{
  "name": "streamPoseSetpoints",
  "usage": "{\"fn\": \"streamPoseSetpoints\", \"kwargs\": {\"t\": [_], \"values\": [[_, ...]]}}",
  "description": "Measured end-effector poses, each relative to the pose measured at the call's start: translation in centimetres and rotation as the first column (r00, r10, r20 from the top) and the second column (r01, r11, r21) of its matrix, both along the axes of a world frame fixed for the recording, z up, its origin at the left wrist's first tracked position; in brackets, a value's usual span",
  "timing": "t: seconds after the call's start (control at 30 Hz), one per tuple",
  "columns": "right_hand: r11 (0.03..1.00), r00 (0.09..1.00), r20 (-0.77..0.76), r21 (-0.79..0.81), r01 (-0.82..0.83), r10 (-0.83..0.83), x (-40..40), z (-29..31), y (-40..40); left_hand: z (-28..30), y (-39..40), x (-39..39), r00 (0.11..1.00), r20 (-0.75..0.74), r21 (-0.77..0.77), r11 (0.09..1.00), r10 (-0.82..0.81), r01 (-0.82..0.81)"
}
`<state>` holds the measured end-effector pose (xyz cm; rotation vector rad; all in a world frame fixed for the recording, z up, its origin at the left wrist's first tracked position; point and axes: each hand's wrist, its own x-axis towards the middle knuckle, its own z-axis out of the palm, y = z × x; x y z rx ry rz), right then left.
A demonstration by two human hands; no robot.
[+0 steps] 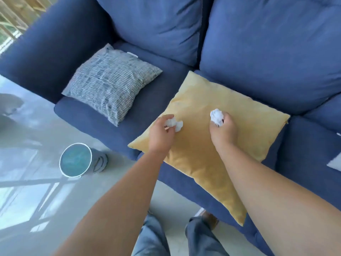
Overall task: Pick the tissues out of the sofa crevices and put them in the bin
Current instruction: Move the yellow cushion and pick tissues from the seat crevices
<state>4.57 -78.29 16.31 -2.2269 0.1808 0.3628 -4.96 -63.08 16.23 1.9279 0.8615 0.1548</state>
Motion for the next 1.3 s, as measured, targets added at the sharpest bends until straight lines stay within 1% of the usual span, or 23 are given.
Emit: {"fn": "streamPoseSetpoints", "kwargs": {"t": [0.03,0.1,0.2,0.37,0.43,0.53,0.6,0.67,0.73,0.8,0.87,0.9,0.93,1.0,1.03,1.13,1.23,1.3], "values": [[1.0,1.0,0.006,0.003,-0.011,0.011,-0.2,0.1,1.3,-0.2,1.1,-1.0,1.0,-0.001,0.001,1.0,0.029,-0.029],[0.992,0.992,0.005,0.025,-0.125,0.125,-2.2,0.2,7.0,-0.8,5.9,-4.8,0.991,-0.02,-0.01,0.991,0.131,-0.131],[0.971,0.973,-0.015,0.074,-0.227,0.229,-5.1,0.8,13.4,-1.6,10.8,-8.9,0.978,-0.065,-0.01,0.98,0.196,-0.197],[0.892,0.89,-0.056,0.046,-0.45,0.452,-13.7,-0.5,27.8,-2.8,22.9,-19.3,0.919,-0.145,-0.004,0.929,0.366,-0.37],[0.851,0.845,-0.106,0.051,-0.523,0.525,-17.2,-1.6,32.9,-3.1,27.0,-23.6,0.891,-0.186,-0.018,0.905,0.415,-0.425],[0.817,0.791,-0.203,0.107,-0.567,0.576,-22.0,-2.9,38.5,-3.5,31.4,-29.3,0.854,-0.248,-0.004,0.881,0.458,-0.474],[0.806,0.763,-0.264,0.144,-0.573,0.59,-25.6,-3.8,42.0,-3.7,33.6,-33.6,0.813,-0.273,-0.003,0.845,0.514,-0.535],[0.812,0.749,-0.319,0.158,-0.562,0.58,-27.8,-4.6,44.3,-4.1,34.6,-36.5,0.785,-0.281,0.004,0.819,0.551,-0.574],[0.805,0.725,-0.369,0.137,-0.577,0.582,-30.1,-5.8,47.1,-4.8,35.9,-39.5,0.745,-0.311,-0.017,0.781,0.59,-0.625],[0.802,0.714,-0.396,0.114,-0.586,0.578,-31.3,-6.4,48.9,-5.6,36.4,-41.1,0.719,-0.344,-0.057,0.751,0.603,-0.657],[0.787,0.691,-0.408,0.128,-0.603,0.597,-32.3,-7.5,50.5,-6.4,36.6,-42.1,0.703,-0.349,-0.087,0.726,0.619,-0.682],[0.774,0.668,-0.424,0.15,-0.615,0.612,-32.6,-7.8,51.0,-6.7,36.5,-42.3,0.698,-0.349,-0.093,0.718,0.625,-0.69],[0.742,0.623,-0.443,0.163,-0.651,0.644,-33.2,-8.3,51.7,-7.2,36.6,-42.6,0.683,-0.345,-0.099,0.698,0.644,-0.709],[0.659,0.532,-0.475,0.148,-0.737,0.701,-34.2,-8.8,52.7,-7.7,36.6,-42.9,0.66,-0.329,-0.107,0.668,0.675,-0.737],[0.638,0.507,-0.492,0.136,-0.758,0.708,-34.5,-8.9,53.1,-7.9,36.7,-42.8,0.653,-0.323,-0.116,0.656,0.685,-0.746],[0.603,0.489,-0.501,0.083,-0.794,0.714,-34.8,-9.4,53.1,-8.3,37.0,-42.4,0.654,-0.304,-0.143,0.645,0.693,-0.75],[0.559,0.474,-0.486,0.036,-0.828,0.734,-34.3,-9.7,52.4,-8.4,38.4,-41.4,0.672,-0.278,-0.13,0.666,0.686,-0.734],[0.557,0.487,-0.47,0.012,-0.831,0.736,-33.5,-9.7,51.9,-8.3,39.7,-40.4,0.683,-0.269,-0.115,0.682,0.679,-0.723]]}}
